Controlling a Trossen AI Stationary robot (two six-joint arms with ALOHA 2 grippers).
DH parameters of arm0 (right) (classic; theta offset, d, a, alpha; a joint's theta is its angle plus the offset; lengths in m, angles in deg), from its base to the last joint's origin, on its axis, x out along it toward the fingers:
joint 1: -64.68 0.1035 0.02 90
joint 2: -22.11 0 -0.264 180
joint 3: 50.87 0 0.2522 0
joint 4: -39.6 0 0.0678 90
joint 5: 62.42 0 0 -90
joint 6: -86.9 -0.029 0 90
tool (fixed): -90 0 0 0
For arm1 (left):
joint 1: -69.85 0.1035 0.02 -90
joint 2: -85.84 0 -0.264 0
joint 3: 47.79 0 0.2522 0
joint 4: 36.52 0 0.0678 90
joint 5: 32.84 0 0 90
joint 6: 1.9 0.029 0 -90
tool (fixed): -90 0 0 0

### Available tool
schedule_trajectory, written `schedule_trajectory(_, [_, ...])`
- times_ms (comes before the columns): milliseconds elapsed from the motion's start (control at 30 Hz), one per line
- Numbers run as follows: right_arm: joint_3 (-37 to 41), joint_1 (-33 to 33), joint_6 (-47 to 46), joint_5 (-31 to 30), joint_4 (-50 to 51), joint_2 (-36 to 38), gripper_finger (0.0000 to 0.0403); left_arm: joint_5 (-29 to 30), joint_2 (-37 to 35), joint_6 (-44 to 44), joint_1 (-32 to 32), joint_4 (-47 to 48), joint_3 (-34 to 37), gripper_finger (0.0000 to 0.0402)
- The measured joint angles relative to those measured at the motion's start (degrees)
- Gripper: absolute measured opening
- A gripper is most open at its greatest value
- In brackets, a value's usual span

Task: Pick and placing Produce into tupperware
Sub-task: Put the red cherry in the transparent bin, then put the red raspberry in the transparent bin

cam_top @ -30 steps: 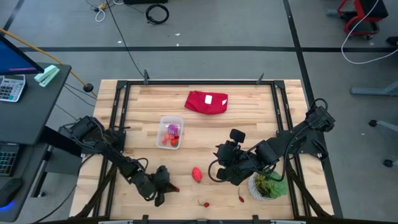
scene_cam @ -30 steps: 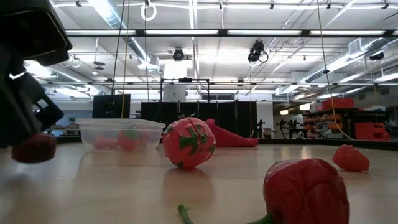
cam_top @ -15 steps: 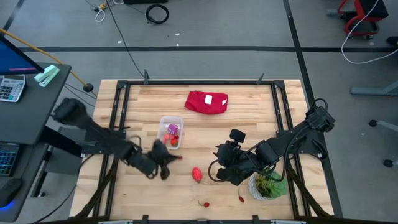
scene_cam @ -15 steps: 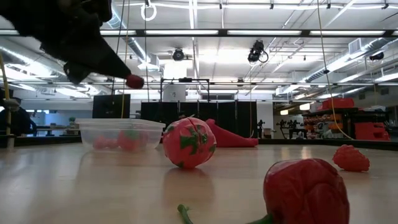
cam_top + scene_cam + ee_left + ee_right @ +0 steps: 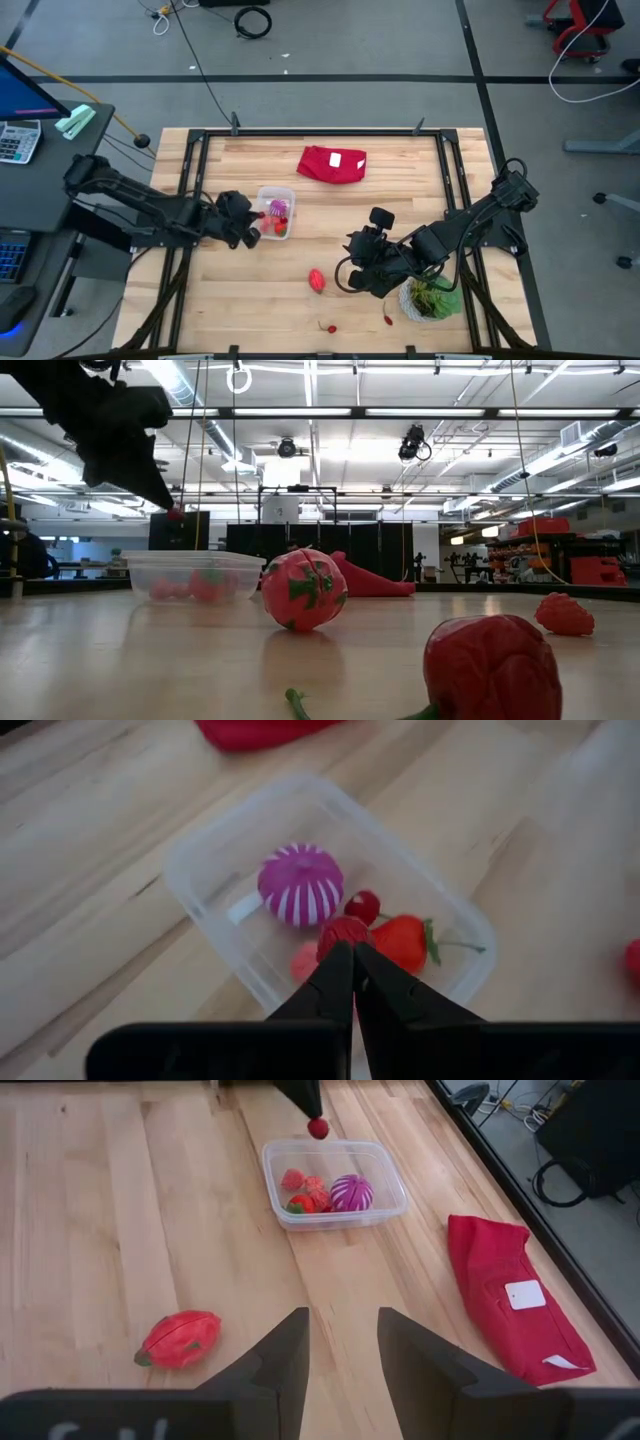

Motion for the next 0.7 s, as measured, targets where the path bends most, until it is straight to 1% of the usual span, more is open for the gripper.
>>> schedule_trajectory(333, [0.0, 0.0, 0.0, 0.0, 0.0, 0.0, 0.0128, -0.2, 10.4, 0.0, 0.7, -1.4, 0.0, 0.0040])
schedule_trajectory(467, [0.0, 0.0, 0.0, 0.0, 0.0, 0.0, 0.0128, -0.2, 14.4, 0.8, 1.5, -3.9, 0.0, 0.0052])
schedule_trajectory(567, [0.0, 0.0, 0.0, 0.0, 0.0, 0.0, 0.0128, -0.1, 15.4, 2.9, 2.0, -5.8, 0.0, 0.0066])
schedule_trajectory(700, [0.0, 0.0, 0.0, 0.0, 0.0, 0.0, 0.0128, -0.1, 14.3, 3.7, 2.0, -7.9, -0.5, 0.0081])
